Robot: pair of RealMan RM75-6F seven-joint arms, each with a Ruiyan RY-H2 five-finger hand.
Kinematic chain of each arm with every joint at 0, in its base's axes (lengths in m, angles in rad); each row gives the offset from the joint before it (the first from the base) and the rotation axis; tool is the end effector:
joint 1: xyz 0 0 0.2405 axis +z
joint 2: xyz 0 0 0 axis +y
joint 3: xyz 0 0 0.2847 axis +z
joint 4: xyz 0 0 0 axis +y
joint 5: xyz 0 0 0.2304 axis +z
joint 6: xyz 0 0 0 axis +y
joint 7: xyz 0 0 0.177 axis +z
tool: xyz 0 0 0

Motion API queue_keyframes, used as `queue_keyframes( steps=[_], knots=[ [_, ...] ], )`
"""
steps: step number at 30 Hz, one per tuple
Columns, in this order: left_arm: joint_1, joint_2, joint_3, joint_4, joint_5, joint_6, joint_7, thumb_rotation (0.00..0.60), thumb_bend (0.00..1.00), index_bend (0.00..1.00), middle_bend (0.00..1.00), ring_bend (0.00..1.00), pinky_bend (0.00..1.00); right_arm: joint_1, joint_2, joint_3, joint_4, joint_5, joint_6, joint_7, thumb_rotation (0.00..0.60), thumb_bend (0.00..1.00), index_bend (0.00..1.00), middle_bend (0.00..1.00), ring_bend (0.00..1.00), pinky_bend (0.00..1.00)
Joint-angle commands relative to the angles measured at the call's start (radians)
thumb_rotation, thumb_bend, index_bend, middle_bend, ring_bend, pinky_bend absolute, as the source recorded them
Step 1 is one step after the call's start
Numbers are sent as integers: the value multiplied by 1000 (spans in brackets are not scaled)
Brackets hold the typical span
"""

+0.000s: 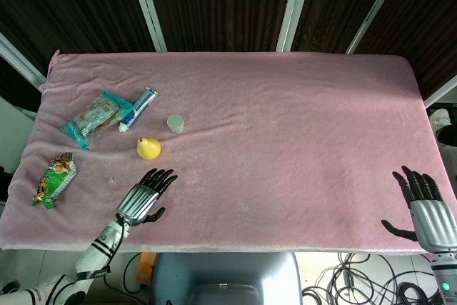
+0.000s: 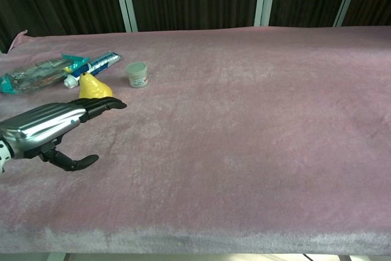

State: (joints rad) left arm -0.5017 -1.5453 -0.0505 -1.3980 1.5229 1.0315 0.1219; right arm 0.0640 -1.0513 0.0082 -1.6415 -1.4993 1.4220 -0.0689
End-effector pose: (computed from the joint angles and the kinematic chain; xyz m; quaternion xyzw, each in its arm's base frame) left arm -0.2306 0.3174 -0.0578 -0.7697 -0.3651 -0.3708 0.3698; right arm -0.3570 -0.1999 0.1573 0.6284 -0.3912 0.3199 0.5914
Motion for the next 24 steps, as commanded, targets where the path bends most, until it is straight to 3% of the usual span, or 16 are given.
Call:
queue_keyframes(
  steps=[1, 5, 11, 17, 21, 24],
  knots=[
    [-8, -10, 7, -2, -5, -10, 19, 600, 378, 0, 2, 0, 0, -8, 6, 0, 6, 0, 10, 13, 600, 280, 0, 0, 0, 0],
    [-23, -21, 13, 20, -13, -31, 26, 600, 378, 3, 2, 0, 0, -16, 17, 1, 4, 12, 15, 20, 600, 280, 0, 0, 0, 0],
    [-8, -52, -20, 113, -42, 42, 82, 600, 380, 35, 2, 0, 0, -17, 15, -2, 6, 9, 11, 13, 600, 279, 0, 0, 0, 0],
    [24, -15, -57, 161, -95, 95, 12, 600, 389, 201, 24, 0, 0, -13, 16, 3, -4, 18, 4, 1, 600, 279, 0, 0, 0, 0],
    [34, 6, -87, 232, -189, 41, -47, 600, 396, 343, 63, 0, 0, -16, 19, 1, -16, 0, 15, 3, 600, 280, 0, 0, 0, 0],
    [39, 10, -86, 263, -216, 13, -77, 600, 396, 388, 63, 0, 0, -16, 18, -2, -20, -9, 17, 0, 600, 279, 0, 0, 0, 0]
  ],
)
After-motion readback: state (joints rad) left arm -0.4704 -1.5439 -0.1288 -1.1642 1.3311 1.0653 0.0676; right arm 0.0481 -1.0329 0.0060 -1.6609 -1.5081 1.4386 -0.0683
